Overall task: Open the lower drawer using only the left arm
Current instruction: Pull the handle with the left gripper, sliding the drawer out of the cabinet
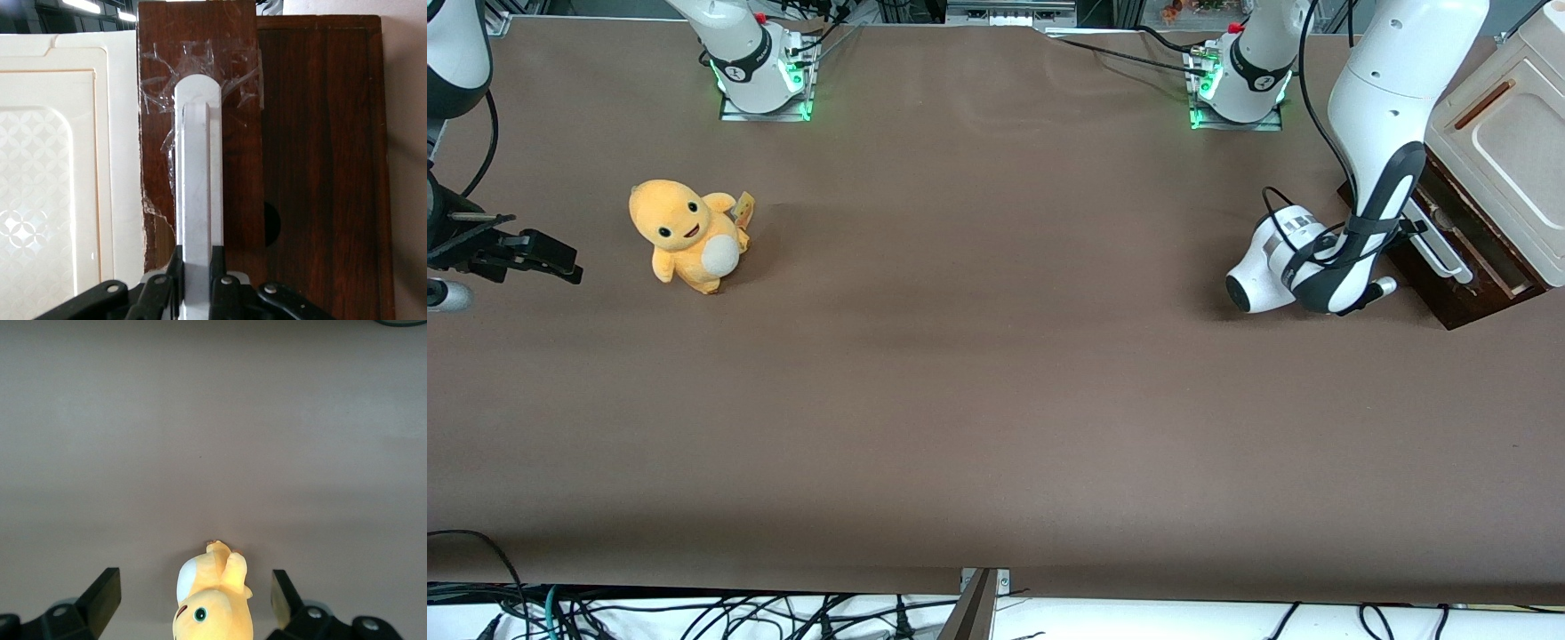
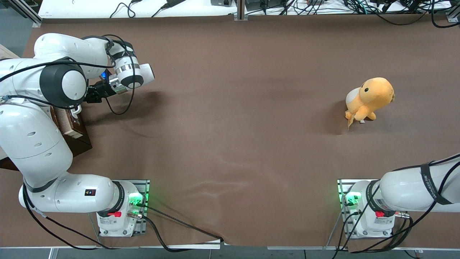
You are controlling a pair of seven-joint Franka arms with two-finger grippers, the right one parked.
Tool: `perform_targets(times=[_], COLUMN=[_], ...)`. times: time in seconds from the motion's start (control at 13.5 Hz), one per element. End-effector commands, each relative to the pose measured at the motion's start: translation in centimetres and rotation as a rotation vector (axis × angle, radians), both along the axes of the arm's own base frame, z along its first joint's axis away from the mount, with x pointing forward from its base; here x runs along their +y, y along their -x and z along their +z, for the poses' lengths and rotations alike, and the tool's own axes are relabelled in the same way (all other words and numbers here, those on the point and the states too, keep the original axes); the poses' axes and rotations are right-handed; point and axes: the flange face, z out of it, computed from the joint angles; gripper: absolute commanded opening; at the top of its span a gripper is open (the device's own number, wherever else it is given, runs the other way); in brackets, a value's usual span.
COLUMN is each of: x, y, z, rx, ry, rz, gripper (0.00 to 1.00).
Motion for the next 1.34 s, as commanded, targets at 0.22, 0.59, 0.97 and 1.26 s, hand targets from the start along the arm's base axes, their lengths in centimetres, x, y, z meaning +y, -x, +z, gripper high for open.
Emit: perform_targets(times=[0.22,0.59,0.97,1.26], x=[-1.4,-2.7,-3.7,-4.6], y=[-1.2,-1.9,-2.1,-2.3], z=[1.4,2.0,2.3,2.5], rx=[-0.012,-0.035,-0.032,-0.038], ry=[0.027,0.057,0.040,0.046], rz=[0.021,0.049,0.043,0.036], gripper=[0.06,0.05,0.05,0.05])
